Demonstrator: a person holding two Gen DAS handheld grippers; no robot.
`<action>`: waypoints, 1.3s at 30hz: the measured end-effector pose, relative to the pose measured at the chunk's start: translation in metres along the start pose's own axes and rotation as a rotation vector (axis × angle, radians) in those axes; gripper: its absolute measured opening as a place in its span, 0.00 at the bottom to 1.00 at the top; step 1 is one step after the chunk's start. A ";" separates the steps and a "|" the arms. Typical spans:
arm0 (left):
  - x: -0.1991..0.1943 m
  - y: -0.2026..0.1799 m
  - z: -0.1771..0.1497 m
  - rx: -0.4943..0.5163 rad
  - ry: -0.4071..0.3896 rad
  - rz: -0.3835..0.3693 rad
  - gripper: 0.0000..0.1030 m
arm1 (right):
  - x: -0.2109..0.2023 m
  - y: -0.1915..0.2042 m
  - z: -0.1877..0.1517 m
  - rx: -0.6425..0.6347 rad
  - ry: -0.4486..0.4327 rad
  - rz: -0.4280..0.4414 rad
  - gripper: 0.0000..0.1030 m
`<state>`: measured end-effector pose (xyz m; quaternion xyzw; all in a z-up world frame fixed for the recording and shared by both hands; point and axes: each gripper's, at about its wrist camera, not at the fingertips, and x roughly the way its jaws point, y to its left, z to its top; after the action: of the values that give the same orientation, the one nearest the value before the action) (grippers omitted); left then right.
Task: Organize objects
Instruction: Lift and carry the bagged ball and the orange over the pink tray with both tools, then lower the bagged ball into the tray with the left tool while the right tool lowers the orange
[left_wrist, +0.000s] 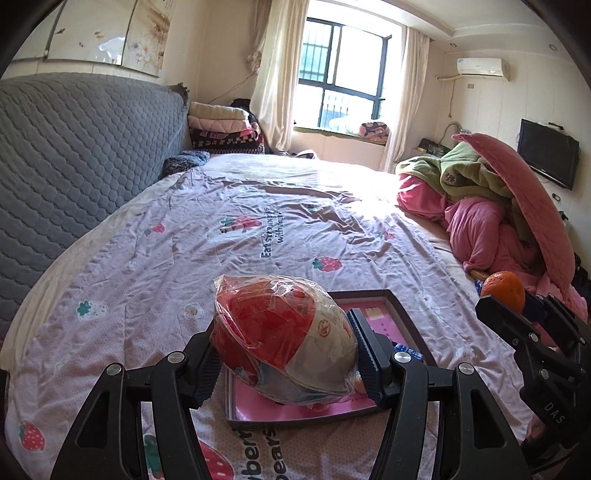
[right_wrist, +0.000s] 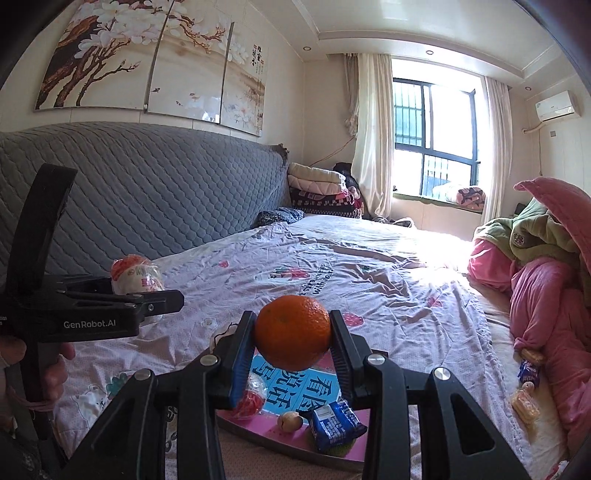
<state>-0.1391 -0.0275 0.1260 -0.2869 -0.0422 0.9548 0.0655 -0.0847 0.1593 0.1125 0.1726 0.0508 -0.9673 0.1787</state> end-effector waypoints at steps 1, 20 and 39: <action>0.003 0.001 0.001 0.003 -0.001 -0.002 0.62 | 0.002 -0.001 0.001 -0.001 0.000 -0.002 0.38; 0.076 0.013 -0.047 -0.004 0.122 -0.001 0.62 | 0.057 -0.016 -0.044 0.036 0.141 -0.017 0.38; 0.106 0.014 -0.081 0.008 0.232 0.011 0.62 | 0.084 -0.016 -0.080 0.067 0.280 0.019 0.38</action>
<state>-0.1830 -0.0221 -0.0008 -0.3955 -0.0289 0.9156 0.0661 -0.1389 0.1592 0.0090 0.3121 0.0412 -0.9332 0.1732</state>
